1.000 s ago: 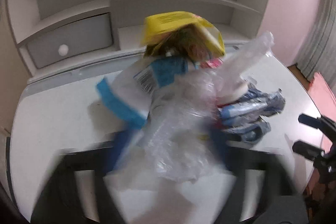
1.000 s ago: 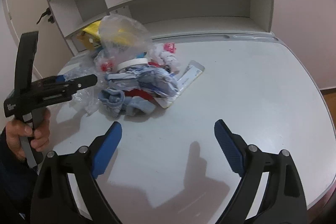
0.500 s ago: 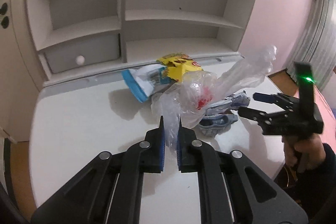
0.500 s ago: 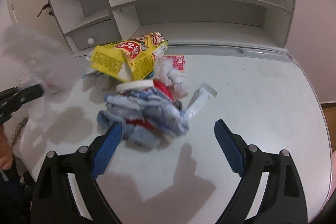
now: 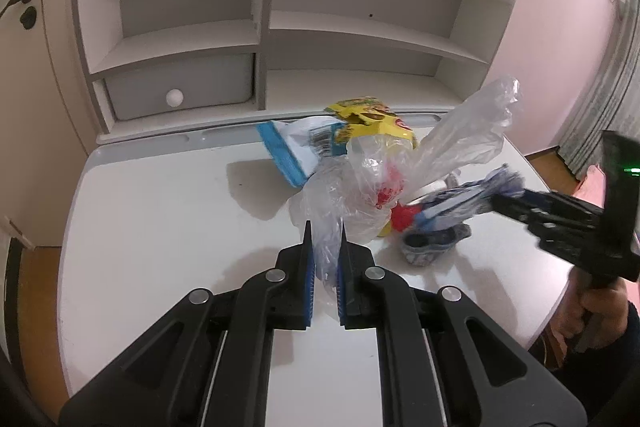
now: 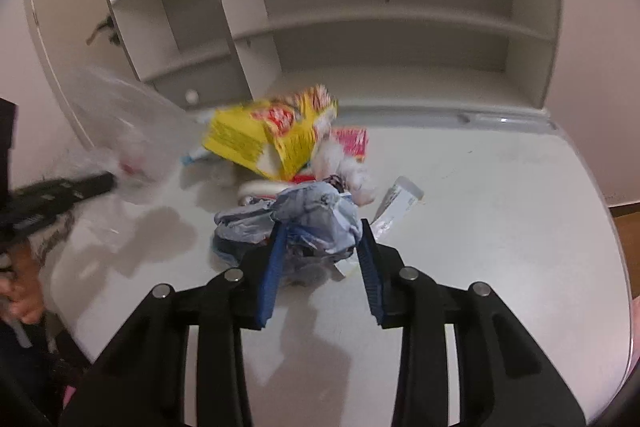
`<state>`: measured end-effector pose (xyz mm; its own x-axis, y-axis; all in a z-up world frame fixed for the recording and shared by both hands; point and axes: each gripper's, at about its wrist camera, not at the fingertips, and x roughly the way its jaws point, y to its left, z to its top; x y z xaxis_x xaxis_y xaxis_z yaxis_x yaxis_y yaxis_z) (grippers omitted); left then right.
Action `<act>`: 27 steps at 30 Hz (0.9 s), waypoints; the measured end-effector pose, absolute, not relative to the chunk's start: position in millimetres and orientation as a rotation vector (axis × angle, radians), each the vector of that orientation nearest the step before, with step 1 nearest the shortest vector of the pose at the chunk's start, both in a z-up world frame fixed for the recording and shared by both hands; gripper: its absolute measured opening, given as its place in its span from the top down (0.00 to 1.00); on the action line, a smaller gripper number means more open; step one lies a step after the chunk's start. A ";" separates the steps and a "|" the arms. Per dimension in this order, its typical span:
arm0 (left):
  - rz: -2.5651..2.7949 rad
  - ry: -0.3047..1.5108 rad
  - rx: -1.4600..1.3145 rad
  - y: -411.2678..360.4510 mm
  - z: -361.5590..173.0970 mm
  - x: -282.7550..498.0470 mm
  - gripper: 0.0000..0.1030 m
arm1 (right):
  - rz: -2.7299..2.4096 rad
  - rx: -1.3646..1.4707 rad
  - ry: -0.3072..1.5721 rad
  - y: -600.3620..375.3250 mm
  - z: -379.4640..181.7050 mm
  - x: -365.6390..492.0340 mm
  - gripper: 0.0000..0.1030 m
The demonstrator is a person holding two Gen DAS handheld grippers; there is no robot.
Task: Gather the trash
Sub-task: 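Carry both items over the black bin and open both tools to drop them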
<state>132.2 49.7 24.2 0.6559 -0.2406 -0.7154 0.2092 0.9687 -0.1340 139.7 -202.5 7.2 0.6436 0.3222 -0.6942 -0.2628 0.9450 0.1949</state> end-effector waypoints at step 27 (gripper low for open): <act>-1.123 0.890 0.367 -411.8 -48.8 -10.5 0.93 | -0.759 0.492 0.721 -606.7 -74.3 -249.8 0.66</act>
<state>-10.5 -411.8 -48.8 0.1473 -0.6205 -0.7703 0.8918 0.4201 -0.1679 -249.8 -606.7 -74.3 0.5104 -0.4426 -0.7372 0.7593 0.6344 0.1448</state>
